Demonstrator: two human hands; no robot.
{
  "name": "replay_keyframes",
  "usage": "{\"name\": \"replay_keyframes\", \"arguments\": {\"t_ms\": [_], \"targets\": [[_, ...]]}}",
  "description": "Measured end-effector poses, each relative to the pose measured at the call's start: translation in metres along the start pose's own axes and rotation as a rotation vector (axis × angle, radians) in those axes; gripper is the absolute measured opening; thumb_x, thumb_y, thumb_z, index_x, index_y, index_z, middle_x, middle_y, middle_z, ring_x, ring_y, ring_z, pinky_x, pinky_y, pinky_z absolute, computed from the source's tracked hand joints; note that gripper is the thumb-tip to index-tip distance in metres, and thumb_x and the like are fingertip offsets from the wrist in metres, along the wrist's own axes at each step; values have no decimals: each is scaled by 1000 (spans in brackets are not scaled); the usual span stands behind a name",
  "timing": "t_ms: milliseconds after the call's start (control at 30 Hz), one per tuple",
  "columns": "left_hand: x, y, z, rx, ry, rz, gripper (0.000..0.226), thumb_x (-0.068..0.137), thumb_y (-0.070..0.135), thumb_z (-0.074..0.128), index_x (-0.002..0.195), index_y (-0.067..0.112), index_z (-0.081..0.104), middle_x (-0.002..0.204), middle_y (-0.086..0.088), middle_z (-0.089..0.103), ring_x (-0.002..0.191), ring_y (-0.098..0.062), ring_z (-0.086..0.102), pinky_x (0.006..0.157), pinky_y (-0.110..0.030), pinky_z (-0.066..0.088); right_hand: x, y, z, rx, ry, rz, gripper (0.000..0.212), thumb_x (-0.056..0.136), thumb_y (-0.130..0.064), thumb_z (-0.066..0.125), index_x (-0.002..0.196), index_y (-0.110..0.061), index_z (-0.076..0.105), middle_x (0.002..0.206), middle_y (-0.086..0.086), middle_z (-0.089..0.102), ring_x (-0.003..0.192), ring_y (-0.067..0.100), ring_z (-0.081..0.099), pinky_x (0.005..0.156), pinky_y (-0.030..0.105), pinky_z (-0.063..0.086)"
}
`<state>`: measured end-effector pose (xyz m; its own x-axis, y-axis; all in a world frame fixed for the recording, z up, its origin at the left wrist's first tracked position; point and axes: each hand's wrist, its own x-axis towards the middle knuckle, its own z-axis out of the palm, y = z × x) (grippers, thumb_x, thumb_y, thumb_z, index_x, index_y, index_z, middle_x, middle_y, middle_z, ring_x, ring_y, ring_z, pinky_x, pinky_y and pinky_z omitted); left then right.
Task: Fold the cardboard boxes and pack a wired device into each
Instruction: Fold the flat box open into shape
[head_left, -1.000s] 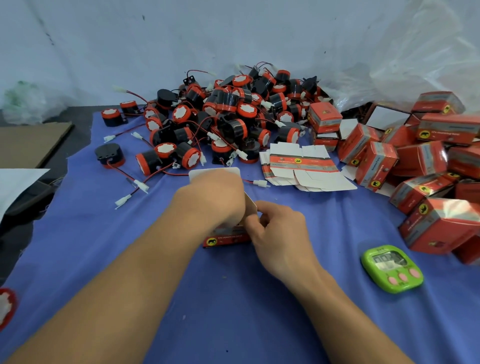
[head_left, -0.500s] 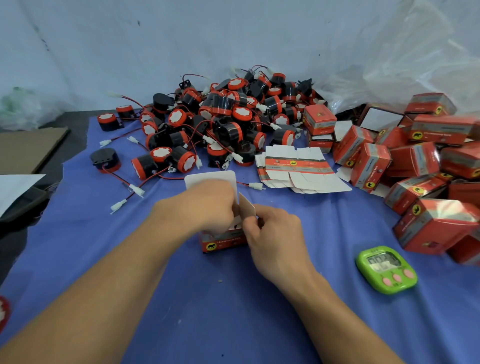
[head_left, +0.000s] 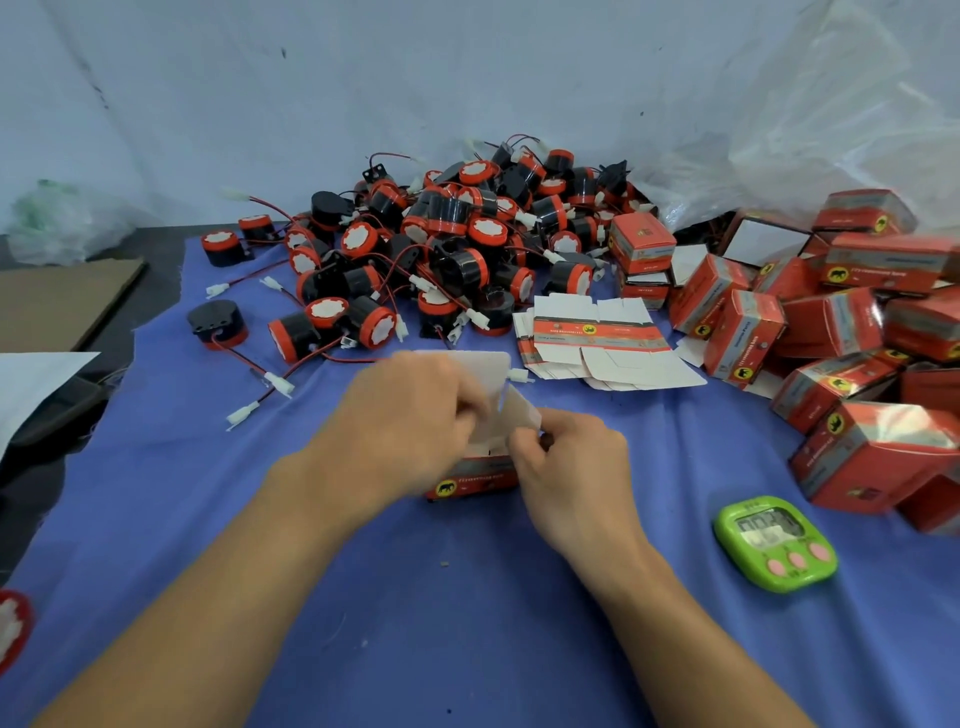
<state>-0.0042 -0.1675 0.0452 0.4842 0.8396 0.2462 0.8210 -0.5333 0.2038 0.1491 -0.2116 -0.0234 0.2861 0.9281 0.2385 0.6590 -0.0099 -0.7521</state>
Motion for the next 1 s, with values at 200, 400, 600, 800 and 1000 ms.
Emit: {"name": "replay_keyframes", "arguments": {"t_ms": [200,400,600,800,1000], "targets": [[-23,-15,6,-792,575,5,77,75,17,69,148,34,52,146,18,56,135,-2,51,103,-19,45,10,6,-18,313,108,262,34,75,-30,51,48,-10,58,43,4,57,40,12,41,41,23,32],[-30,-3,56,-983,110,-77,77,78,18,73,150,25,46,140,14,62,134,-5,55,107,-39,49,9,2,-31,685,-241,494,38,81,-20,56,44,-17,58,41,9,43,39,21,33,39,25,26],[-25,6,66,-1256,180,-263,22,90,27,69,111,22,75,105,4,80,98,-13,75,78,-23,58,8,-2,-28,825,-393,553,38,94,-16,55,62,-14,77,53,7,60,40,16,44,45,27,38],[-24,1,66,-993,298,-343,27,90,23,72,99,48,74,100,25,77,96,2,73,79,-18,58,5,0,-18,465,102,200,25,80,-37,54,93,-34,76,80,-18,74,68,-1,61,61,20,45],[-26,2,69,-951,308,-314,30,89,17,72,108,39,78,97,25,77,92,6,72,73,-13,57,0,-7,-4,429,-84,115,52,74,-29,67,123,-46,57,90,-19,76,72,2,69,57,19,52]]}}
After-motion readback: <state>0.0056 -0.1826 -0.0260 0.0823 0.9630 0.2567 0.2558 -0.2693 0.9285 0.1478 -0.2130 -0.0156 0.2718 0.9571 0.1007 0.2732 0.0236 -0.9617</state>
